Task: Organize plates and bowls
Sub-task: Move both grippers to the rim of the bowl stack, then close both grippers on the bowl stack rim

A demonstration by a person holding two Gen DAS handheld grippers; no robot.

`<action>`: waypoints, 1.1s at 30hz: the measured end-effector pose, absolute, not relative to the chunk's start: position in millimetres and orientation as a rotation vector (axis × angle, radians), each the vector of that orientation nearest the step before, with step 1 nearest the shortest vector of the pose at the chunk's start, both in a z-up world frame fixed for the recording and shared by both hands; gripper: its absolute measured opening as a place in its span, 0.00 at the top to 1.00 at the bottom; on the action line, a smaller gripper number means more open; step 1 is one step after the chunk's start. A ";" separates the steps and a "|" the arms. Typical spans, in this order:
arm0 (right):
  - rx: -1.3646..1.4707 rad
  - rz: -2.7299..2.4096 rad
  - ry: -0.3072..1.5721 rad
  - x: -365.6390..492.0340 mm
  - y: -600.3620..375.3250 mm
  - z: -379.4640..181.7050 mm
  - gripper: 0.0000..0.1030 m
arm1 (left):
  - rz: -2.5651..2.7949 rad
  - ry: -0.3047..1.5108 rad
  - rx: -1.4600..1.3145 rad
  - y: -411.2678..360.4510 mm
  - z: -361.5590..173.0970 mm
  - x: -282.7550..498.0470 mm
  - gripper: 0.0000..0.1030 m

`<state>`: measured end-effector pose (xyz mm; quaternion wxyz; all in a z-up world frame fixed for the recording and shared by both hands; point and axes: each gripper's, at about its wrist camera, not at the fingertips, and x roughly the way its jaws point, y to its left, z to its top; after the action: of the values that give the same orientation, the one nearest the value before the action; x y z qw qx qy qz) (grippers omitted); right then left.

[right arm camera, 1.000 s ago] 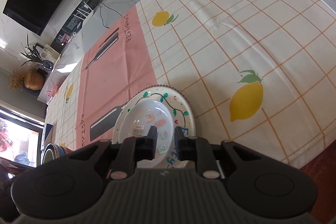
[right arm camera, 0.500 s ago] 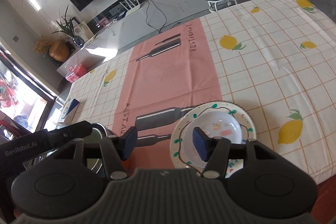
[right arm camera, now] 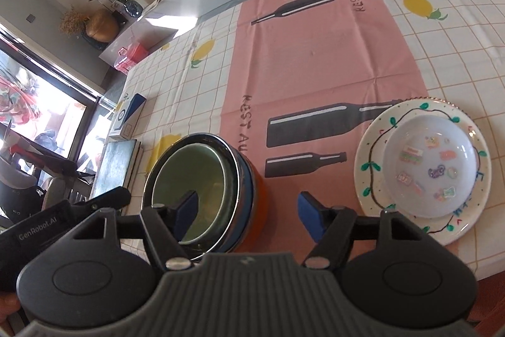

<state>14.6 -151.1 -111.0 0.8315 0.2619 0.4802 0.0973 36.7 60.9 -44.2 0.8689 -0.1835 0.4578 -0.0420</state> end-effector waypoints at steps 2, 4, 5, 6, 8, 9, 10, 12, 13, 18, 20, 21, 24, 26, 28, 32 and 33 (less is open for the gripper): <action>0.569 0.200 1.044 20.2 -145.1 -116.8 0.33 | -0.093 0.987 -0.429 64.8 -56.0 40.4 0.36; 0.574 0.188 1.066 24.9 -140.2 -122.4 0.33 | -0.096 1.011 -0.466 66.8 -66.7 43.3 0.36; 0.575 0.180 1.074 27.0 -138.1 -124.9 0.33 | -0.099 1.016 -0.474 66.9 -70.2 45.0 0.36; 0.574 0.171 1.082 29.1 -136.5 -127.1 0.33 | -0.098 1.024 -0.478 66.8 -74.5 46.9 0.36; 0.567 0.160 1.092 32.9 -133.6 -130.2 0.33 | -0.100 1.039 -0.481 65.9 -80.1 50.9 0.36; 0.563 0.156 1.096 35.0 -131.9 -131.4 0.33 | -0.104 1.050 -0.487 65.6 -83.7 53.4 0.36; 0.559 0.154 1.100 36.9 -130.4 -132.6 0.33 | -0.109 1.059 -0.493 65.0 -86.0 55.2 0.36; 0.550 0.148 1.112 41.9 -127.6 -136.1 0.33 | -0.118 1.076 -0.505 64.4 -91.0 58.3 0.36; 0.548 0.146 1.119 44.1 -126.0 -138.0 0.33 | -0.119 1.082 -0.508 63.9 -92.9 59.5 0.36; 0.564 0.139 1.149 52.4 -122.5 -148.8 0.35 | -0.128 1.113 -0.516 61.9 -101.3 65.8 0.39; 0.581 0.144 1.161 53.8 -122.2 -152.9 0.35 | -0.124 1.117 -0.521 61.8 -103.0 67.2 0.40; 0.589 0.147 1.167 54.5 -121.9 -155.0 0.36 | -0.124 1.119 -0.522 61.9 -103.4 67.8 0.42; 0.605 0.155 1.181 55.9 -122.1 -159.6 0.41 | -0.123 1.122 -0.524 62.5 -104.1 68.8 0.46; 0.625 0.161 1.191 56.6 -122.8 -162.9 0.45 | -0.122 1.131 -0.524 62.7 -106.9 70.1 0.48; 0.654 0.168 1.208 57.3 -123.0 -167.6 0.49 | -0.119 1.144 -0.530 62.8 -110.9 70.9 0.52; 0.670 0.166 1.208 56.0 -124.4 -170.0 0.55 | -0.114 1.136 -0.542 63.5 -112.4 69.5 0.52; 0.672 0.168 1.207 55.3 -125.1 -170.3 0.56 | -0.113 1.135 -0.537 63.0 -112.2 69.7 0.52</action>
<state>55.3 -125.1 -170.3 0.7676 0.3096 0.5558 0.0775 69.7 63.0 -112.2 0.8078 -0.2512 0.5307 -0.0528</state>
